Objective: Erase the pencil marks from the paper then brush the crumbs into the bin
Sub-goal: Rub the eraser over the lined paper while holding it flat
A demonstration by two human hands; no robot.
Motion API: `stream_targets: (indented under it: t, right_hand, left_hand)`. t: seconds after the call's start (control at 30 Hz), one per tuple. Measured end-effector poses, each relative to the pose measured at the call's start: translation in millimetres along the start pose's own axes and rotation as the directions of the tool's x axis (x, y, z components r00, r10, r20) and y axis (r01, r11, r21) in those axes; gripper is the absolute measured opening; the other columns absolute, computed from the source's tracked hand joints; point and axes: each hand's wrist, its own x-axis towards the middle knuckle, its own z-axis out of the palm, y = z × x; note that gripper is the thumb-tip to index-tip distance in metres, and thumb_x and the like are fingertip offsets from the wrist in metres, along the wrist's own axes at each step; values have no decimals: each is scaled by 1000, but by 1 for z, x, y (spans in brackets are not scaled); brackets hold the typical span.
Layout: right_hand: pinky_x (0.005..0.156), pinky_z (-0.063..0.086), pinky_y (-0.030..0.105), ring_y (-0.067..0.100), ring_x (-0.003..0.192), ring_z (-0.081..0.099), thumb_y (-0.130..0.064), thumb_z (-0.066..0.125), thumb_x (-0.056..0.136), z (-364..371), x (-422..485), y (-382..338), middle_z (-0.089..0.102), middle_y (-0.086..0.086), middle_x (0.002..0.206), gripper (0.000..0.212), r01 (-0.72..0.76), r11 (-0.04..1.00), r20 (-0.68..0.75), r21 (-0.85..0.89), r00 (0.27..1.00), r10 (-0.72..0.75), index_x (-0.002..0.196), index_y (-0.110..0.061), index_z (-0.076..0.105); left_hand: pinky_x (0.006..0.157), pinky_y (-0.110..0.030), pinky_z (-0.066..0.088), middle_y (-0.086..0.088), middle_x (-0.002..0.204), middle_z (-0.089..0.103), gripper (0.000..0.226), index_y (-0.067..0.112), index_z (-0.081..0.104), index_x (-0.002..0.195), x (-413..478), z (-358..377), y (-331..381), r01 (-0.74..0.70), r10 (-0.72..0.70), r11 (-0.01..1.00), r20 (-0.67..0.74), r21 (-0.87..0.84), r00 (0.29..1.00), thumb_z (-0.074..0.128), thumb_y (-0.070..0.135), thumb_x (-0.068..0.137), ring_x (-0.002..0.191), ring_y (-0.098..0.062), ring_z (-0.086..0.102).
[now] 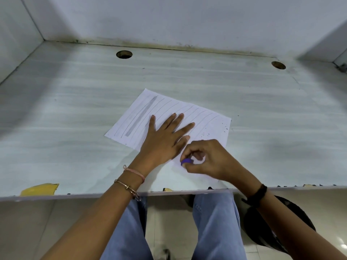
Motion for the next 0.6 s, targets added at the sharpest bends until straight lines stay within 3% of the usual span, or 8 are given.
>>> stream_targets:
  t: [0.17, 0.33, 0.5, 0.6]
  right_hand:
    - [59, 32, 12, 4, 61, 47, -8, 73, 72, -13, 20, 14, 58, -13, 66, 8, -64, 993, -257, -94, 966, 38, 77, -14, 71]
    - [62, 37, 10, 5, 65, 49, -7, 74, 72, 0, -2, -2, 61, -13, 70, 11, 8, 1000, 24, -30, 1000, -7, 78, -15, 71]
    - [59, 35, 9, 2, 62, 48, -7, 73, 73, -12, 17, 12, 55, -16, 65, 7, -42, 993, -249, -112, 969, 13, 75, -12, 69]
    - [63, 36, 9, 2, 65, 51, -6, 73, 71, -3, 4, -1, 58, -15, 69, 10, 36, 993, -64, -113, 997, -43, 77, -13, 70]
  left_hand:
    - [114, -61, -9, 12, 162, -10, 50, 51, -3, 149, 1, -1, 0, 5, -5, 999, 4, -35, 1000, 6, 52, 100, 148, -8, -13]
    - [114, -62, -8, 11, 162, -11, 53, 48, -4, 150, 0, -1, 0, -12, 12, 1000, 2, 14, 1000, 5, 53, 98, 148, -10, -13]
    - [114, -61, -8, 12, 162, -9, 49, 50, -1, 150, 1, -1, 1, 5, -5, 1000, 6, -29, 1000, 7, 51, 101, 148, -8, -12]
    - [114, -62, -8, 11, 162, -10, 50, 49, -2, 151, 1, 0, -1, -11, 11, 1000, 1, -3, 1000, 8, 51, 101, 148, -9, -13]
